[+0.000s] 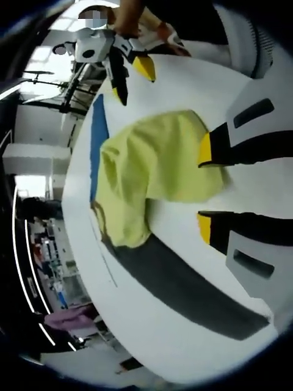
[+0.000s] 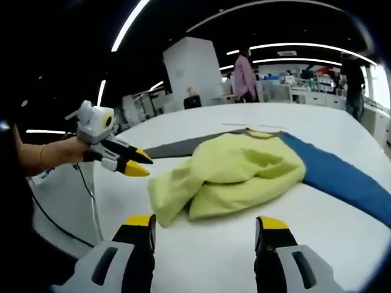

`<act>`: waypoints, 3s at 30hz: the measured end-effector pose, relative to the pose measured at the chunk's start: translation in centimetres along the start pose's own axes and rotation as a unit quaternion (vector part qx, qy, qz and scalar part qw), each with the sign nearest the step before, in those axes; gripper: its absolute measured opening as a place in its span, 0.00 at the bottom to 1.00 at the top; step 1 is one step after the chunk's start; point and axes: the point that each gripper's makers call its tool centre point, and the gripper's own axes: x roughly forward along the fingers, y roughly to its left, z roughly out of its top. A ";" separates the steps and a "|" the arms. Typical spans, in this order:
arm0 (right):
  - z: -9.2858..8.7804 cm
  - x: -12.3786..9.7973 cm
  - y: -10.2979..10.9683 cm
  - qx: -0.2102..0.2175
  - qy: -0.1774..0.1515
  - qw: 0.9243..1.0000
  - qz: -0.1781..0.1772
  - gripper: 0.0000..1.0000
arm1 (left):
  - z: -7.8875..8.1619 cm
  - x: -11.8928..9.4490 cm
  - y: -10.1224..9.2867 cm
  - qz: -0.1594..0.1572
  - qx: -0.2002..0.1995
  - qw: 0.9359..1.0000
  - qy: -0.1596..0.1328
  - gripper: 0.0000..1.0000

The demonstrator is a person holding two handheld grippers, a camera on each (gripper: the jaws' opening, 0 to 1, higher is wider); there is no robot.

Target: Fold the garment on the visible template until the final outline fits inside the template.

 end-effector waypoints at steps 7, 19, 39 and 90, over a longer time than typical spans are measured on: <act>-0.8 1.2 0.7 -0.001 0.011 1.000 0.013 0.53 | -0.6 1.0 0.4 -0.013 0.016 1.000 0.011 0.24; -1.5 2.8 1.2 0.021 0.021 0.999 0.024 0.36 | -1.2 2.4 0.3 -0.044 0.014 0.999 0.020 0.22; -1.5 5.0 0.9 0.094 0.009 0.996 0.000 0.13 | -1.9 3.4 -0.1 -0.045 -0.005 0.999 0.021 0.14; 2.9 -7.5 -3.0 0.111 -0.020 0.992 -0.056 0.00 | -0.8 -7.4 -0.6 0.038 -0.174 0.983 -0.048 0.00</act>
